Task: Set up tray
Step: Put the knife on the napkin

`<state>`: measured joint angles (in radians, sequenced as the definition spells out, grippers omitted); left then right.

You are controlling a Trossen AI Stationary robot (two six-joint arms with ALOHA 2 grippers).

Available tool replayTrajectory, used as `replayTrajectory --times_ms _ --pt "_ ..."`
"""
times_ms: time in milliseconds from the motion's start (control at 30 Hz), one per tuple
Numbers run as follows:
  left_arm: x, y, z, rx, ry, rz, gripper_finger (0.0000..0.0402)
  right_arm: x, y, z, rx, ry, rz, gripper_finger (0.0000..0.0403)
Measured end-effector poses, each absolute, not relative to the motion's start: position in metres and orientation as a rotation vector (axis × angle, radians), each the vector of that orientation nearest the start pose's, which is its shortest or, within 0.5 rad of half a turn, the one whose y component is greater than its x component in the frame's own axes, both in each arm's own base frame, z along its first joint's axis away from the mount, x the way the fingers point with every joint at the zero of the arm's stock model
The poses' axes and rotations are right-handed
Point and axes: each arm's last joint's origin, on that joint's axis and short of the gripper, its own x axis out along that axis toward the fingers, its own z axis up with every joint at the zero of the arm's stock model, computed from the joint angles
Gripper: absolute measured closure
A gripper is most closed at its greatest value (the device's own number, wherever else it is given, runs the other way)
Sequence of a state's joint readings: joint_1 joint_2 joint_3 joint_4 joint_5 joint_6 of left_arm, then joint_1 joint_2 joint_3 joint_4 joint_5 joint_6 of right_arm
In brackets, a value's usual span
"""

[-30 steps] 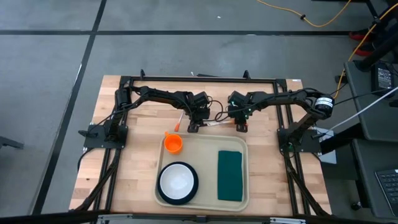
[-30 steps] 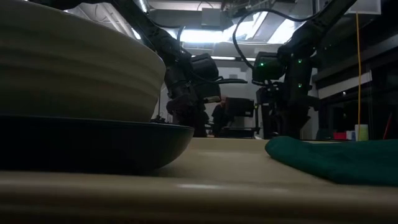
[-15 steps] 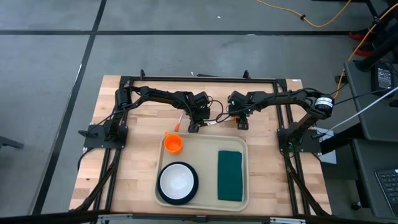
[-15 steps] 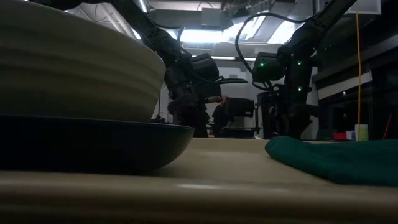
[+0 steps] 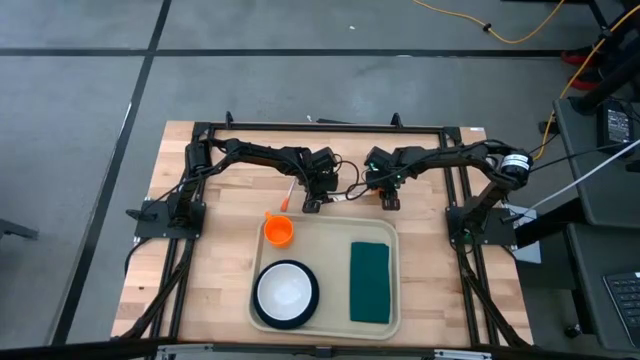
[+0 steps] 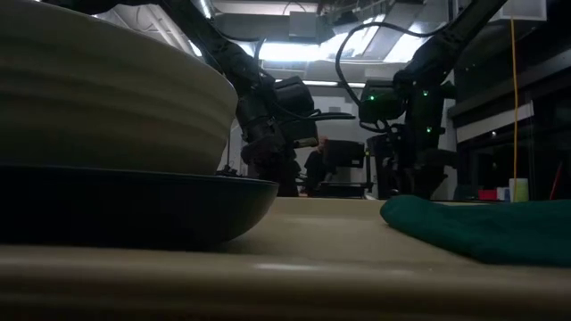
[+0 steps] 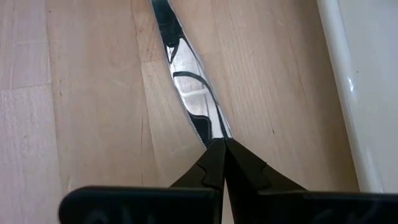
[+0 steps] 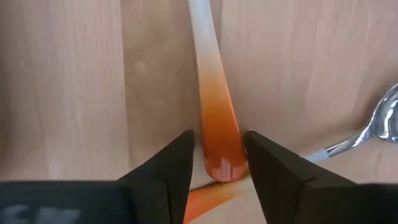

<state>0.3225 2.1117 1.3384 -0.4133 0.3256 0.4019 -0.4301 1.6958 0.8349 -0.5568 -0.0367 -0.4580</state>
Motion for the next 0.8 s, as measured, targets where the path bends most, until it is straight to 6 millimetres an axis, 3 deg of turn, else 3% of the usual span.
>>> replayTrajectory --times_ms 567,800 --pt "0.3918 0.1211 0.1133 -0.027 1.082 -0.216 0.0400 0.2457 -0.1113 0.1225 -0.080 1.445 0.050 0.0314" --pt "0.3936 0.1217 0.1074 -0.047 1.079 -0.227 0.0400 0.2466 -0.1117 0.1257 -0.082 1.447 0.045 0.0316"
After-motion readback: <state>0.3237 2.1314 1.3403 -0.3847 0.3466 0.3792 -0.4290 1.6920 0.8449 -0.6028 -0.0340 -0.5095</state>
